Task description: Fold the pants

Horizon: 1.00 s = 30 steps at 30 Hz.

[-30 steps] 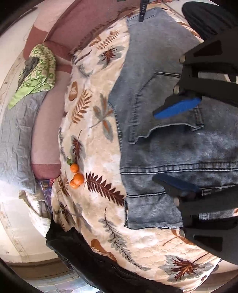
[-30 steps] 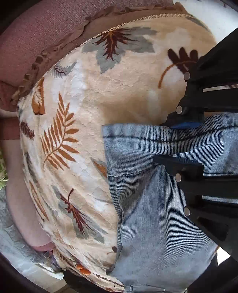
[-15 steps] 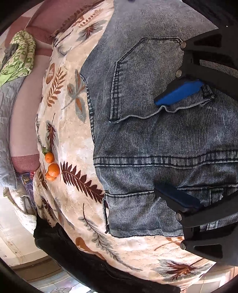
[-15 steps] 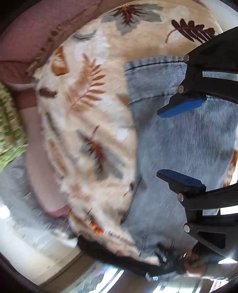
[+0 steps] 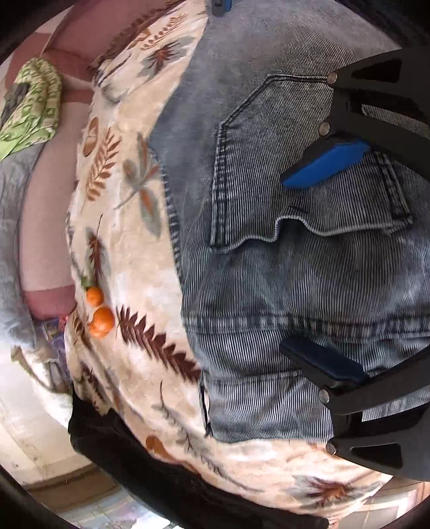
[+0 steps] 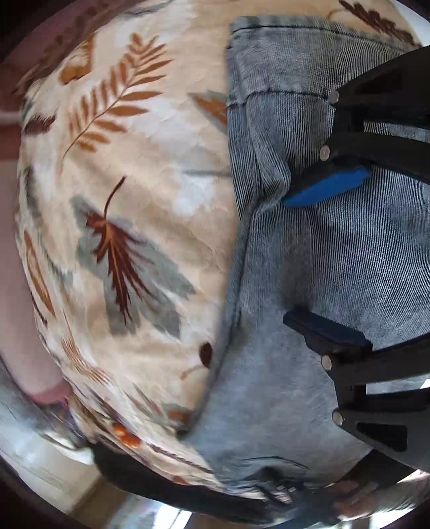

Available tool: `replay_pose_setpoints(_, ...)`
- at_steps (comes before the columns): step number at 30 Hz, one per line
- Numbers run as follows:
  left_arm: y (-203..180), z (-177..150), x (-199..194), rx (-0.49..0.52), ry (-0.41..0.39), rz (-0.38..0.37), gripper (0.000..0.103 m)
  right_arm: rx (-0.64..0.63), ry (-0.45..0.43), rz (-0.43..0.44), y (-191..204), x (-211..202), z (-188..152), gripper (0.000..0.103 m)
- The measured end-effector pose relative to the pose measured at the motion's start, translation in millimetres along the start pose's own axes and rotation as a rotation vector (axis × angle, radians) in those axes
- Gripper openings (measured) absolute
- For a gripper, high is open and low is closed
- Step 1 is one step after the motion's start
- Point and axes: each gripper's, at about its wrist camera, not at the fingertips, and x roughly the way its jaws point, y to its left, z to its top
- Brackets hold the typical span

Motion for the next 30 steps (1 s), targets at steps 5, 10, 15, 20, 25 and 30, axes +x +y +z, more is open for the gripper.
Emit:
replay_pose_setpoints(5, 19, 0, -3, -0.118, -0.006, -0.094, 0.091, -0.108, -0.043, 0.106, 45, -20, 2, 0.068)
replay_pose_setpoints(10, 28, -5, -6, -0.156, -0.004, -0.111, 0.091, 0.055, 0.007, 0.144, 22, 10, 12, 0.061)
replay_pose_setpoints(15, 32, -6, -7, -0.147, -0.013, -0.137, 0.091, -0.021, 0.007, 0.286, 59, -8, 16, 0.063)
replay_pose_setpoints(20, 37, -8, -11, -0.157, -0.018, -0.159, 0.091, 0.116, -0.002, 0.214, 36, 27, 18, 0.069)
replay_pose_setpoints(25, 36, -11, -13, -0.12, -0.02, -0.16, 0.091, -0.054, -0.062, 0.1, 89, -5, 40, 0.069)
replay_pose_setpoints(30, 39, -11, -14, -0.137, -0.023, -0.175, 0.091, -0.259, 0.036, 0.082, 162, 20, 53, 0.069)
